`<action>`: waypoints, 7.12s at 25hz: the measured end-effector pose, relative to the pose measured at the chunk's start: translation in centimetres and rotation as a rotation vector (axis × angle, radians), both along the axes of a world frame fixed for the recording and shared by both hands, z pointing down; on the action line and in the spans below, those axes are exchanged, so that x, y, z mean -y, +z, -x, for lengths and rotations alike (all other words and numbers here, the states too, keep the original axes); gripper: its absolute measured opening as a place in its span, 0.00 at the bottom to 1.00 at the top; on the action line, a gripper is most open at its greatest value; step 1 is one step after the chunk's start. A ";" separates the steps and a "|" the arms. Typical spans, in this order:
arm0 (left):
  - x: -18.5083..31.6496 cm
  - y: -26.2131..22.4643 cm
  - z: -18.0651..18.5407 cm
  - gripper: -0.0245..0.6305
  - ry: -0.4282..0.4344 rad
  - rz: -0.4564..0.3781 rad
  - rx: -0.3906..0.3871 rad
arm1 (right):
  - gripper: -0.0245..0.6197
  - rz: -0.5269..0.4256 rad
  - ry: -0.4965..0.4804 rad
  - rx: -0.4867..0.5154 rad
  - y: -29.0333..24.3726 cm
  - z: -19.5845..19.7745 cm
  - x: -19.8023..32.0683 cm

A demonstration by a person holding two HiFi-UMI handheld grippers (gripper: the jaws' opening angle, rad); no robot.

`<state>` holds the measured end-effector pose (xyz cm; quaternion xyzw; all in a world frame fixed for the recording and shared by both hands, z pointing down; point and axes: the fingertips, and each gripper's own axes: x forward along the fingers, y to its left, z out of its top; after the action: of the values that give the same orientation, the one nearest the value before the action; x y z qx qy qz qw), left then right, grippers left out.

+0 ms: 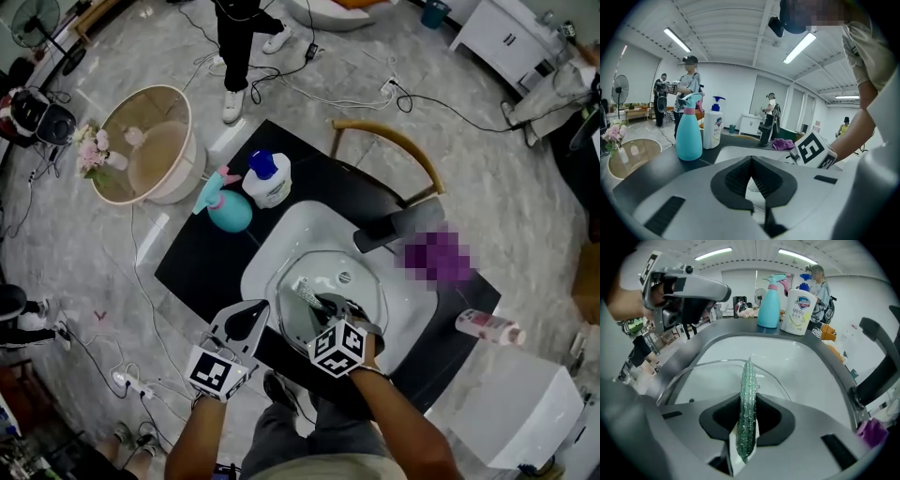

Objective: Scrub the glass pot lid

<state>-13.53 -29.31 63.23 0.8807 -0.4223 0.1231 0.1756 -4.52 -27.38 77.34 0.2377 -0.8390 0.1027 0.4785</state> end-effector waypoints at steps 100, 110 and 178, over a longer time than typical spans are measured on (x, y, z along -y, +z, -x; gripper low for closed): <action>0.3 3.1 -2.3 0.06 0.104 0.088 0.168 | 0.18 0.271 -0.184 -0.146 -1.3 -5.8 -8.9; 0.0 2.8 -3.5 0.06 0.117 0.075 0.169 | 0.18 0.175 -0.284 -0.044 -2.7 1.3 -7.3; -20.9 -38.8 1.4 0.06 0.066 -0.463 0.053 | 0.16 -0.591 0.174 0.820 -55.2 -5.3 -19.8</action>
<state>-14.94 -8.45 24.42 0.9073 -0.4148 0.0517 -0.0466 0.75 -7.62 22.10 0.3720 -0.9280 -0.0147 0.0119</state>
